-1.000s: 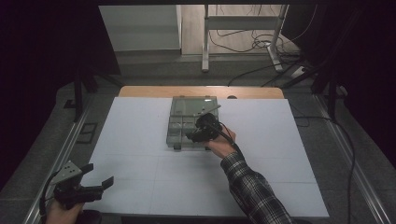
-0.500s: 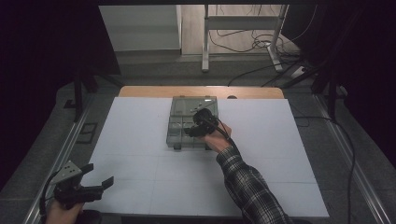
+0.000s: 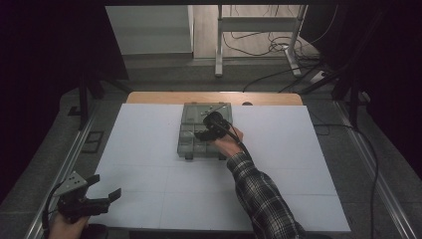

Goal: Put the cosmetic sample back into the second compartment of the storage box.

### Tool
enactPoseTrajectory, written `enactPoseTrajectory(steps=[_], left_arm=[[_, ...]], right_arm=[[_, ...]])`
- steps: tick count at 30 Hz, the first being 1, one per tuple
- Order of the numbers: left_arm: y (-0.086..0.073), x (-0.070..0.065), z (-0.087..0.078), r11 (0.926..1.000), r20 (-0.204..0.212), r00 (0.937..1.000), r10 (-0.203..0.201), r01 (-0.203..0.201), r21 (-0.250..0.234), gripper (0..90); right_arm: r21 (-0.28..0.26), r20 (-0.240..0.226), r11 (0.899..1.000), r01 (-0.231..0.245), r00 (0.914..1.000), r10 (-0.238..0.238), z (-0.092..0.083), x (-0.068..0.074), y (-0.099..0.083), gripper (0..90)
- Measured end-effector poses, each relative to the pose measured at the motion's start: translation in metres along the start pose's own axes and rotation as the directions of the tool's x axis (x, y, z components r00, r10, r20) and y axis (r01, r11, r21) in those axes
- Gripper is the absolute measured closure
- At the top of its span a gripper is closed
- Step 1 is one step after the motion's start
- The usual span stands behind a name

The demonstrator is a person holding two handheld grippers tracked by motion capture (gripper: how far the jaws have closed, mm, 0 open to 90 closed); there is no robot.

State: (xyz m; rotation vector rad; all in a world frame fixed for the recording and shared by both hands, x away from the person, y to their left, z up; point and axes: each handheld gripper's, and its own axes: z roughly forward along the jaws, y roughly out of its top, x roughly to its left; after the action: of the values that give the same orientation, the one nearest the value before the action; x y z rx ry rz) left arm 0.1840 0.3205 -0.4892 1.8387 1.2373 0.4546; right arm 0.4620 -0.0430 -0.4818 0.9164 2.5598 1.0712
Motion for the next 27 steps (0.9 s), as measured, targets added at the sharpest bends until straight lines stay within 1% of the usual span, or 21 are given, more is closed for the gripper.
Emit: enactPoseTrajectory(steps=[3,7,10,11,16,18,22,27], left_arm=[[0.000,0.000,0.000,1.0000,-0.001,1.0000,0.000,0.000,0.000,3.8],[0.000,0.000,0.000,1.0000,0.000,1.0000,0.000,0.000,0.001,3.9],[0.000,0.000,0.000,1.0000,0.001,1.0000,-0.001,0.001,0.001,3.8],[0.000,0.000,0.000,1.0000,0.001,1.0000,-0.001,0.001,0.001,3.8],[0.000,0.001,0.000,1.0000,0.003,1.0000,-0.002,0.002,0.003,3.9],[0.000,0.000,0.001,1.0000,0.001,1.0000,0.002,-0.002,0.006,3.9],[0.000,0.000,0.001,1.0000,0.002,1.0000,0.003,-0.003,0.007,3.9],[0.000,0.000,0.001,1.0000,0.001,1.0000,0.004,-0.004,0.008,3.9]], right_arm=[[0.005,0.003,1.000,0.004,1.0000,-0.004,0.003,0.000,0.002,39.9],[0.005,0.006,1.000,-0.003,1.0000,0.003,0.008,-0.002,0.005,39.9],[0.013,0.017,1.000,0.000,0.9999,0.000,0.012,-0.003,0.006,39.9],[0.017,0.021,1.000,0.002,0.9998,-0.002,0.016,-0.004,0.007,39.9],[0.023,0.036,1.000,0.004,0.9993,-0.005,0.020,-0.005,0.009,39.8],[0.028,0.051,1.000,0.011,0.9986,-0.012,0.024,-0.005,0.009,39.7],[0.024,0.056,1.000,0.012,0.9983,-0.014,0.025,-0.005,0.010,38.7],[0.023,0.060,1.000,0.009,0.9982,-0.011,0.025,-0.005,0.010,34.7]])
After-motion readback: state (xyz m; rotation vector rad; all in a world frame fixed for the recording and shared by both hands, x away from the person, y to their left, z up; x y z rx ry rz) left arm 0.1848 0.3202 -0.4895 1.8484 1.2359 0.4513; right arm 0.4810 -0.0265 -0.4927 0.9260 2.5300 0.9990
